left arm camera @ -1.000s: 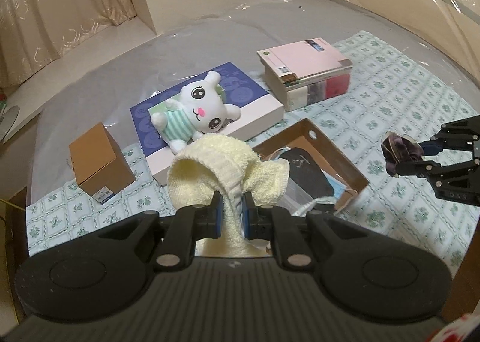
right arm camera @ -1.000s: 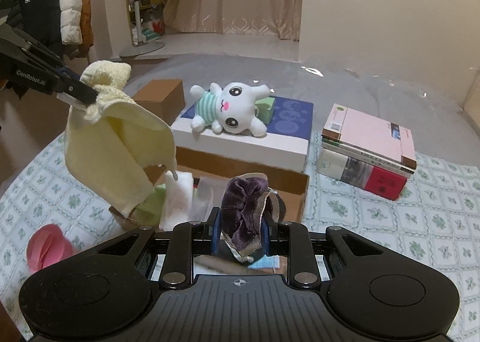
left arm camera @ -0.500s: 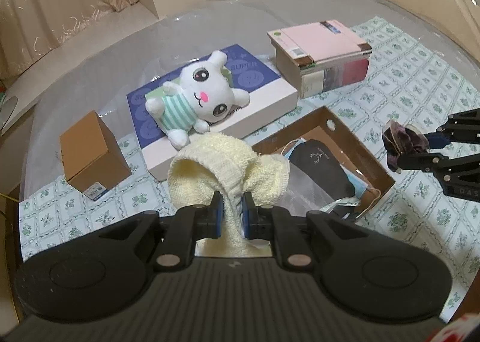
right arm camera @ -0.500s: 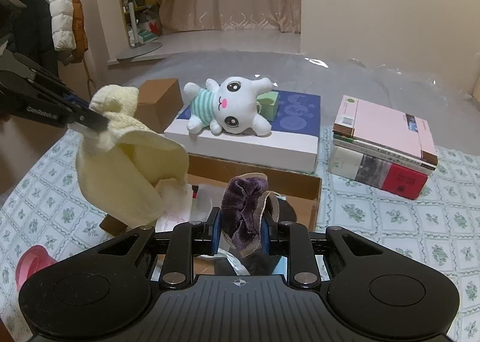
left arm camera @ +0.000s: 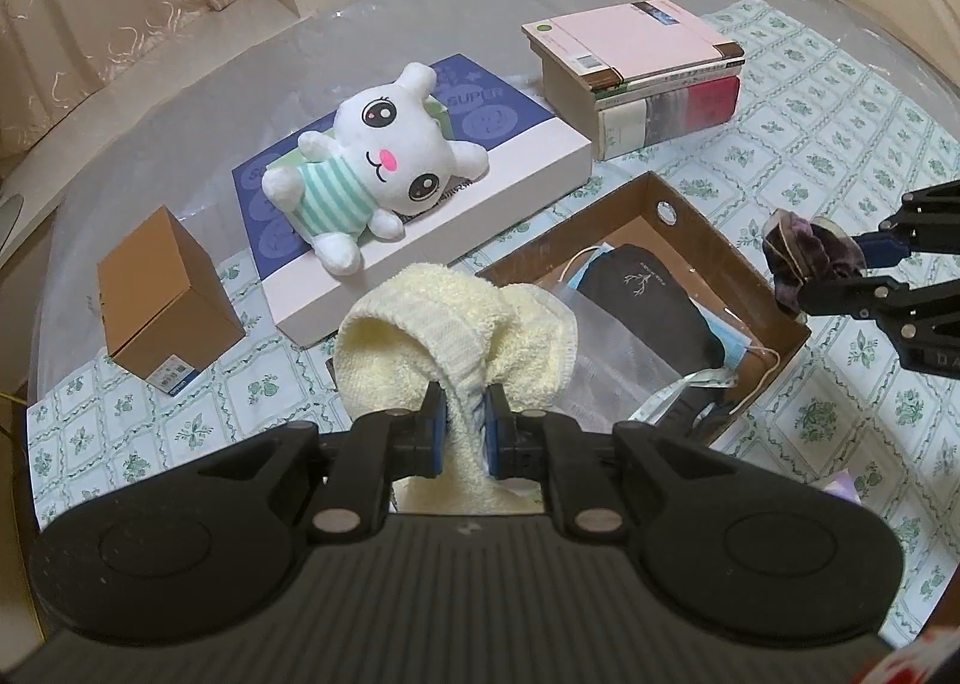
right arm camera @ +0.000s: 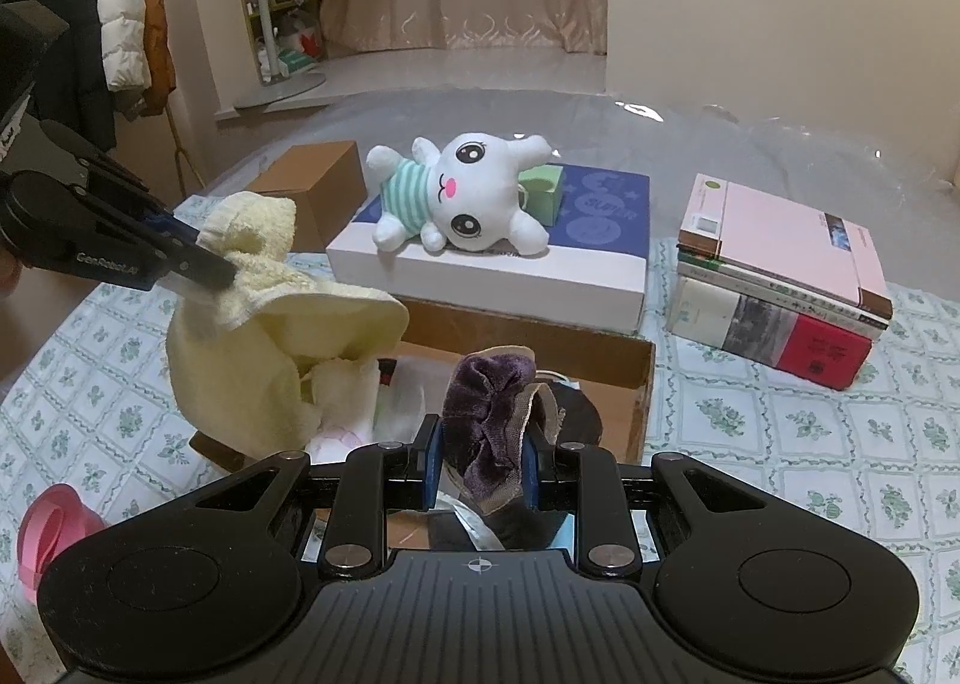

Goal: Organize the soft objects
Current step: 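Lift the yellow towel and purple scrunchie and carry both over the cardboard box, then lower both tools into the box and open them to release the towel and scrunchie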

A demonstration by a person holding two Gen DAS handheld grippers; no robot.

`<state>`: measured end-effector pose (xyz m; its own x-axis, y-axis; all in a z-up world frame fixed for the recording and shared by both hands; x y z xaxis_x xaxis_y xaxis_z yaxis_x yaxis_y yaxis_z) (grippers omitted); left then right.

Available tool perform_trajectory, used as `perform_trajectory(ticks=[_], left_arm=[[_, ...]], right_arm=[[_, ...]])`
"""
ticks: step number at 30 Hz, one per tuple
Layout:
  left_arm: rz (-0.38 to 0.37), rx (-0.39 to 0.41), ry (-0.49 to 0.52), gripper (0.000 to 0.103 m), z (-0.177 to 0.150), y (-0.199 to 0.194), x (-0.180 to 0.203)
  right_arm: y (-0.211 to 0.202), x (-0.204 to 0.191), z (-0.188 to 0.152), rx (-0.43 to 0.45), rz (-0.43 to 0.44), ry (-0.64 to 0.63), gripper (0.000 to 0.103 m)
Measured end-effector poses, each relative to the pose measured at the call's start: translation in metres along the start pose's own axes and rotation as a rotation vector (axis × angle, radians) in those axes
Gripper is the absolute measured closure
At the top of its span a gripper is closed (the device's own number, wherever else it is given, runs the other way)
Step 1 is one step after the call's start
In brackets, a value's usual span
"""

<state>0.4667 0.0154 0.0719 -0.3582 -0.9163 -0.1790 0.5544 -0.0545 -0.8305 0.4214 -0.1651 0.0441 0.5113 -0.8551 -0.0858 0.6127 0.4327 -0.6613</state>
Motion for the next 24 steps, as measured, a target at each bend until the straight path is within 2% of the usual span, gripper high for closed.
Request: perform_trajectory(ticks=[13,24], left_arm=[[-0.013,-0.022,0.007,0.092,-0.003,0.027,0.005],[0.006,-0.031,0.01,0.092,-0.008,0.061,0.006]], right_arm=[[0.014,0.005,-0.004,-0.012,0.002,0.01,0.077],[0.029,0.014,-0.011,-0.024,-0.004,0.021,0.077]])
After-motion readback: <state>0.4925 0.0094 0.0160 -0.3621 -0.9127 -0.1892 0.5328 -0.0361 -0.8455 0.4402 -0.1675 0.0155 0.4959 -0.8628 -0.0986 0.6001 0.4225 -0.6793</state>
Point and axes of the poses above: each gripper's, at about its wrist camera, not at the fingertips, and y roughly the way its jaws point, x to its right, z to its top, the point moved 3 cm from there along y, roughly the way its jaws point, and after that the axes turned 1 degree about -y, right-handed, at the moved point
